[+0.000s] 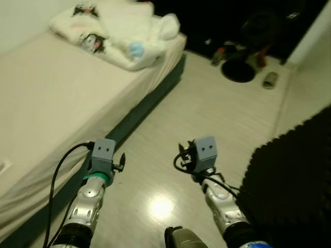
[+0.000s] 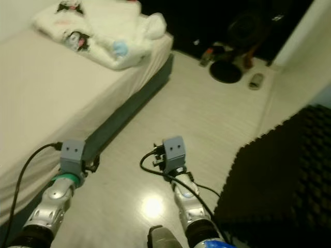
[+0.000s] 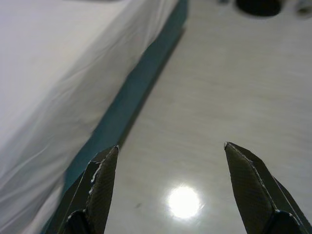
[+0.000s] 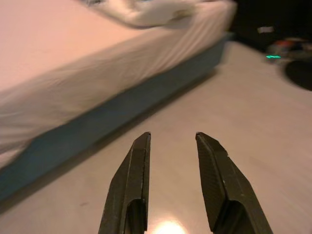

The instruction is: Clean up the room

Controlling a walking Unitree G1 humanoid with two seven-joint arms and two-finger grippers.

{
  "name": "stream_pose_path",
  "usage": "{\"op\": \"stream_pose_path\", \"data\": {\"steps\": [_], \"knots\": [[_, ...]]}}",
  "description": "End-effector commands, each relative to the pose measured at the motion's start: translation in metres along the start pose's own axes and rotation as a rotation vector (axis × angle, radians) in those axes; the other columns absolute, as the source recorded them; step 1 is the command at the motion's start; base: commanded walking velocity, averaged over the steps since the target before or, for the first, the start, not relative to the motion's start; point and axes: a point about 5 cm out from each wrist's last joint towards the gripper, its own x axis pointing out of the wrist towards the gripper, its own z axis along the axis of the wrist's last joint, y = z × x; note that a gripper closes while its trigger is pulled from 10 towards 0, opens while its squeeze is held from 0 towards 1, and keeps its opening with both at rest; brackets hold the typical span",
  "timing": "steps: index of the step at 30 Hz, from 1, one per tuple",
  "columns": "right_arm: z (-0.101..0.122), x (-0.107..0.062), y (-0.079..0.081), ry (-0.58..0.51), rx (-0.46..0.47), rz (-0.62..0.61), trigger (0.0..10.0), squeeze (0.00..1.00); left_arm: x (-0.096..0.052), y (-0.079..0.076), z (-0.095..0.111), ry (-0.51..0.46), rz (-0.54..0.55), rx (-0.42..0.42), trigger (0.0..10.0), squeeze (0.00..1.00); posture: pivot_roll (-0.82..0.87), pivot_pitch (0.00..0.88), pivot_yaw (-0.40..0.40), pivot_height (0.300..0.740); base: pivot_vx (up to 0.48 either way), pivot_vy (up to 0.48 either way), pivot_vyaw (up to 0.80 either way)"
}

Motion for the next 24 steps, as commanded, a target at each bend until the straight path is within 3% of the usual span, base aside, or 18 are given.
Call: {"op": "stream_pose_path", "data": {"steps": [1,24], "knots": [[-0.0049,-0.0023,0.0069,0.012,0.016,0.013,10.0,0.0,-0.0046,0.0033,-0.0113,0.038,0.011,0.0,10.0,0.0,-0.06,0.049,0.022,0.72,0.0,0.0,-0.8],[-0.0039,-0.0002,0.007,0.007,0.014,0.017,10.0,0.0,-0.003,0.0015,-0.0096,0.023,0.016,-0.012,10.0,0.0,-0.05,0.047,0.014,0.72,0.0,0.0,-0.8]]}}
